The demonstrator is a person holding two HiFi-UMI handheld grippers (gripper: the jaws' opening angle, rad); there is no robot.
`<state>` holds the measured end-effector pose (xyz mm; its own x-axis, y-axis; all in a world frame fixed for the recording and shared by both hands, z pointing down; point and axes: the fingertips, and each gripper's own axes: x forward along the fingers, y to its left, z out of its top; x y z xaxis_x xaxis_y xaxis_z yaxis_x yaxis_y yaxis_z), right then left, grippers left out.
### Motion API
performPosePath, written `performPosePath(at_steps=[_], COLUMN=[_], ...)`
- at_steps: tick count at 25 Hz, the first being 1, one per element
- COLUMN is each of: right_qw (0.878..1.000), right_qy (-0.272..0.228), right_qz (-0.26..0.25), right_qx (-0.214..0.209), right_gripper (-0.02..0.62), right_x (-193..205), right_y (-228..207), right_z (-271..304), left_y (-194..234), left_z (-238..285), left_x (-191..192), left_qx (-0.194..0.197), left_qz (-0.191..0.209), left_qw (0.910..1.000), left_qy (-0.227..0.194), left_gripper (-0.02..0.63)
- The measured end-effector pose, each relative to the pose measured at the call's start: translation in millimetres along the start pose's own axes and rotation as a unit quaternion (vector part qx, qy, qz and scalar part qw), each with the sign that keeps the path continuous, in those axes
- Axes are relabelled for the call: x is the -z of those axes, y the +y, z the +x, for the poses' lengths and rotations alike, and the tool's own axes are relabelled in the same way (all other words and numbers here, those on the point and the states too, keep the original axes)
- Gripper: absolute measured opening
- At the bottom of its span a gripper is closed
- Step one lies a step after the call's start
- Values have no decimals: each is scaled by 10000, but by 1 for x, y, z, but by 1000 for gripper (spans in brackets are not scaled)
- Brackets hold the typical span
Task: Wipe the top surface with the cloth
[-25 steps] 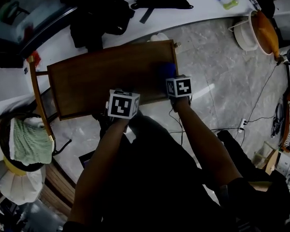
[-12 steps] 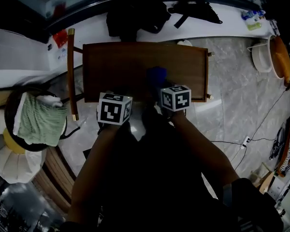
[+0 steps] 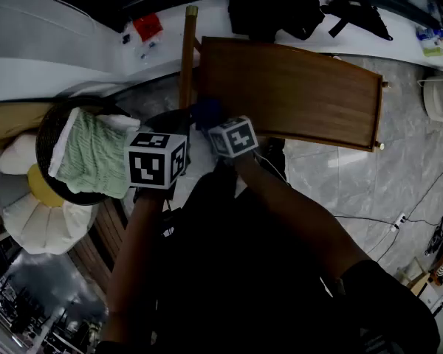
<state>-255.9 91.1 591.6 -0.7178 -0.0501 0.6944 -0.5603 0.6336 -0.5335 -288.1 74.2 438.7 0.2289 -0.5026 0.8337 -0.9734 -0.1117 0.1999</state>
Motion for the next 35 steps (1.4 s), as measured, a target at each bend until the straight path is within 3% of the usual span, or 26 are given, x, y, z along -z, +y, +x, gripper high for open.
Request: performPosePath(at_steps=[6,12,27,35], right_qw=[9983,9965,9783,9627], right_qy=[238,407,-44,-111], right_qz=[-307,46,843,966], right_qx=[438,730,1891,2526], right_gripper=[63,63,63,63], right_x=[-4,13,78,115], right_y=[1,-30,-195,-286], right_z=[20,-7,-187,-288], left_y=[19,-13,-186,-263], left_z=[2,18,84,106], left_x=[18,14,-10,-9], left_qx=[200,600,1279,1386], left_qz=[22,163,771,876], left_qw=[9997,9979,9881,9854], left_qy=[146,200,376,447], left_gripper=[9,9,9,9])
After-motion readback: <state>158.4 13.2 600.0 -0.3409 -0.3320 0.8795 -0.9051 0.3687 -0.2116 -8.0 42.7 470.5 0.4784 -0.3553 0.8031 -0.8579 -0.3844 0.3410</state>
